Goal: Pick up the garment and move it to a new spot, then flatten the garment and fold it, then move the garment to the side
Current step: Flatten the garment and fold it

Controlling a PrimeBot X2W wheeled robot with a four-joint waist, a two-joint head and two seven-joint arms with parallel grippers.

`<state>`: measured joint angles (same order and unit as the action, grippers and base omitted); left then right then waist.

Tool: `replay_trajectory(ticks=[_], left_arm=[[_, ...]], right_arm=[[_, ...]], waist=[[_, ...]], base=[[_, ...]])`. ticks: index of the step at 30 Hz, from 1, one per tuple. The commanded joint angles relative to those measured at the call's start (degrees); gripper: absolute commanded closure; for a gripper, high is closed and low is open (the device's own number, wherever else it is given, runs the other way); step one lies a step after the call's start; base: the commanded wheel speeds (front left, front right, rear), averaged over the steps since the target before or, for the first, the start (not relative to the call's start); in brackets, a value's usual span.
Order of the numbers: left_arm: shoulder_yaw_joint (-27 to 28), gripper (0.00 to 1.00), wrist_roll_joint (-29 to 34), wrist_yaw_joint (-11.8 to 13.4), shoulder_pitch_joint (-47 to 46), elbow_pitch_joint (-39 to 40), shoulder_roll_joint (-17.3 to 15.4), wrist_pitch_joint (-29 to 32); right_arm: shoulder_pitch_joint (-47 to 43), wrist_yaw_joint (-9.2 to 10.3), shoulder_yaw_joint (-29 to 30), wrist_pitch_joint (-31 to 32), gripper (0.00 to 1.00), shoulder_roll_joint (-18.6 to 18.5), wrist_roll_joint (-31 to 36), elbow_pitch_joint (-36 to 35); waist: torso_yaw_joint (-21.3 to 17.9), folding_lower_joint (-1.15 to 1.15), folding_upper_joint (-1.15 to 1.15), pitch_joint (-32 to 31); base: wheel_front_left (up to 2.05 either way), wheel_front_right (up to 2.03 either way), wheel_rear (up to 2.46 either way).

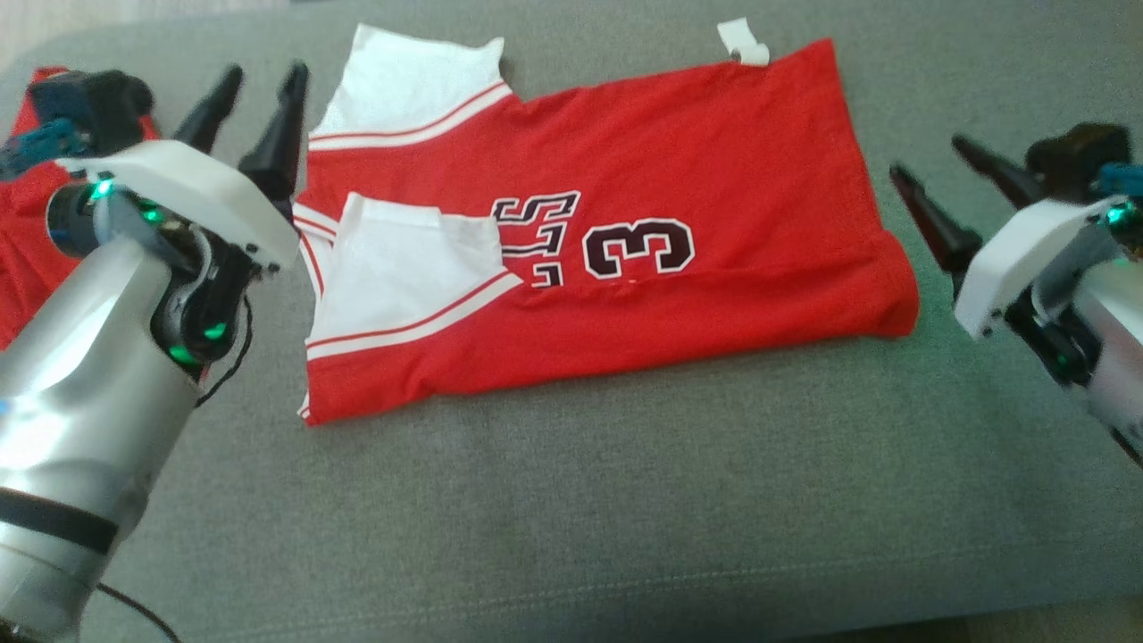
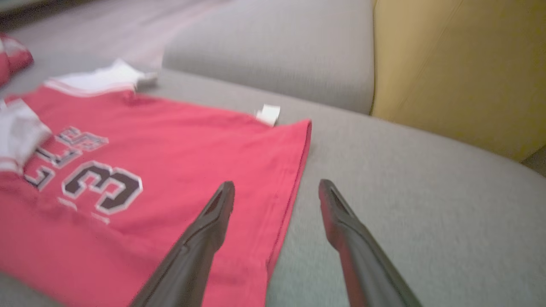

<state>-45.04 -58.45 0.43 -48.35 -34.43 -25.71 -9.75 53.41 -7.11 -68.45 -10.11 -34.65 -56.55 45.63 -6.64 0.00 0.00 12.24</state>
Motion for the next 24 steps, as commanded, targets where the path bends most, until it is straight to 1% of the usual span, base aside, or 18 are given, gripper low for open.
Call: replay_trajectory(ticks=[1,3,4,5,7,9,12,15,18,19,21,24], left_arm=[[3.2,0.0,-0.1,0.8,-1.6,1.8,-1.6,-2.0],[5.4,0.0,-0.4,2.3,0.4,3.6,-0.5,-4.1],[6.7,0.0,-0.3,3.3,1.6,4.8,0.0,-4.7],[8.3,0.0,0.1,4.4,2.9,6.3,0.4,-5.0],[13.4,0.0,2.6,6.9,6.2,10.9,1.9,-5.2],[18.4,0.0,7.4,9.1,11.1,16.3,4.1,-5.2],[23.8,0.0,14.7,11.2,19.5,23.1,8.6,-5.2],[26.0,0.0,21.7,11.3,26.9,27.1,13.2,-5.2],[27.3,0.0,26.7,10.8,32.8,28.1,17.4,-5.2],[27.8,0.0,28.4,10.7,34.4,28.1,18.4,-5.2],[29.0,0.0,29.9,10.3,37.5,27.7,20.3,-5.2],[30.3,0.0,32.4,9.6,40.2,26.8,21.7,-5.2]], right_arm=[[-0.9,-0.37,2.0,-2.5,0.0,0.2,-0.4,0.5],[-1.6,-0.37,5.5,-4.4,0.0,2.1,0.5,2.2],[-2.0,-0.37,8.3,-4.7,0.0,3.1,0.9,3.0],[-2.2,-0.37,12.4,-4.8,0.0,4.1,1.8,2.5],[-4.3,-0.37,21.1,-4.8,0.0,5.4,6.8,0.2],[-9.0,-0.37,30.5,-4.9,0.0,7.5,12.5,-3.0],[-18.1,-0.37,44.0,-4.9,0.0,11.5,23.1,-9.6],[-28.0,-0.37,53.9,-4.9,0.0,16.9,33.1,-16.8],[-36.1,-0.37,60.5,-4.9,0.0,22.4,40.2,-23.1],[-38.3,-0.37,62.2,-4.9,0.0,24.3,41.7,-24.9],[-41.9,-0.37,64.0,-4.9,0.0,27.1,44.6,-28.0],[-45.3,-0.37,65.4,-4.9,0.0,29.3,47.4,-31.0]], waist=[[-0.1,0.0,0.0,-1.3],[-0.1,0.0,0.0,-2.4],[-0.1,0.0,0.0,-2.9],[-0.1,0.0,0.0,-3.4],[0.1,0.0,0.0,-4.3],[0.2,0.0,0.0,-5.3],[0.7,0.0,0.0,-6.6],[1.3,0.0,0.0,-7.7],[1.6,0.0,0.0,-8.3],[1.7,0.0,0.0,-8.4],[1.7,0.0,0.0,-8.5],[1.5,0.0,0.0,-8.3]], base=[[0.0,0.0,0.0],[0.0,0.0,0.0],[0.0,0.0,0.0],[0.0,0.0,0.0],[0.0,0.0,0.0],[0.0,0.0,0.0],[0.0,0.0,0.0],[0.0,0.0,0.0],[0.0,0.0,0.0],[0.0,0.0,0.0],[0.0,0.0,0.0],[0.0,0.0,0.0]])
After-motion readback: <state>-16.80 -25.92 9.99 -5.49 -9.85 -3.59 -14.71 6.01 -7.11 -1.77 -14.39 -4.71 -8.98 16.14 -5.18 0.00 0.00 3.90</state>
